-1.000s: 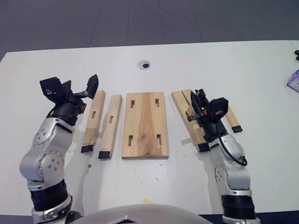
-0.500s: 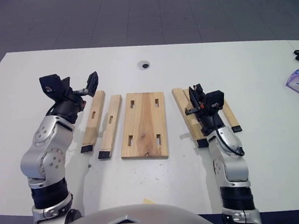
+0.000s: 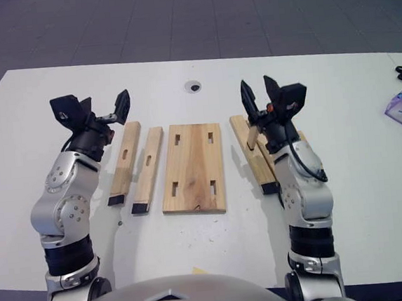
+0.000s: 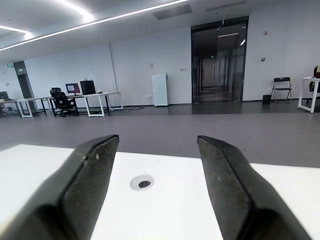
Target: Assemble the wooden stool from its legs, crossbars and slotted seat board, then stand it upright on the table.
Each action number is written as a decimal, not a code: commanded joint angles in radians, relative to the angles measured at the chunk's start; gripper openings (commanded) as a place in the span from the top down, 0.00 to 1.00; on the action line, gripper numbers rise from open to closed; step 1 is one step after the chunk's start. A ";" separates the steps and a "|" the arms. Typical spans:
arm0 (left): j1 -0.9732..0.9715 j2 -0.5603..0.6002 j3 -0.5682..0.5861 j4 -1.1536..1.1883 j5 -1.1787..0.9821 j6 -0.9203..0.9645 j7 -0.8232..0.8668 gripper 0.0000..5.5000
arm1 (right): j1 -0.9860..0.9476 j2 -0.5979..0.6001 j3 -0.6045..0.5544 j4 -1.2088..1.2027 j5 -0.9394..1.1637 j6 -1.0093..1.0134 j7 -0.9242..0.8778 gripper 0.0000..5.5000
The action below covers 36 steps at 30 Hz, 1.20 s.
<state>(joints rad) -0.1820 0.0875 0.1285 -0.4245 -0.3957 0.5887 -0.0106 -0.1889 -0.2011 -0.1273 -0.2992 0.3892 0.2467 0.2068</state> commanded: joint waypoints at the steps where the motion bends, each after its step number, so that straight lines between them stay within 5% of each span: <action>1: -0.008 -0.013 -0.005 0.006 0.010 -0.012 0.008 0.02 | -0.129 -0.017 -0.012 -0.019 0.012 0.053 -0.020 0.32; 7: -0.009 -0.023 -0.005 0.007 0.015 -0.015 0.013 0.02 | -0.242 -0.018 -0.013 -0.051 0.040 0.120 -0.037 0.15; 12: -0.001 -0.033 -0.013 -0.009 0.018 -0.009 0.018 0.02 | -0.008 -0.030 0.070 0.096 -0.048 0.104 0.026 0.02; 16: -0.012 -0.035 -0.009 -0.021 0.004 0.004 0.023 0.02 | 0.021 0.011 0.060 0.126 -0.026 0.073 0.039 0.02; 29: 0.004 -0.057 -0.043 -0.033 0.011 0.011 0.025 0.02 | -0.340 0.043 -0.036 -0.016 0.113 0.134 -0.047 0.02; 36: 0.001 -0.056 -0.043 -0.030 0.014 0.013 0.024 0.02 | -0.185 0.039 0.008 -0.017 0.062 0.207 -0.078 0.02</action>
<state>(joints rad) -0.1829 0.0263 0.0866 -0.4481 -0.3876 0.5892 0.0101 -0.4568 -0.1599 -0.1426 -0.3328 0.4901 0.4148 0.1503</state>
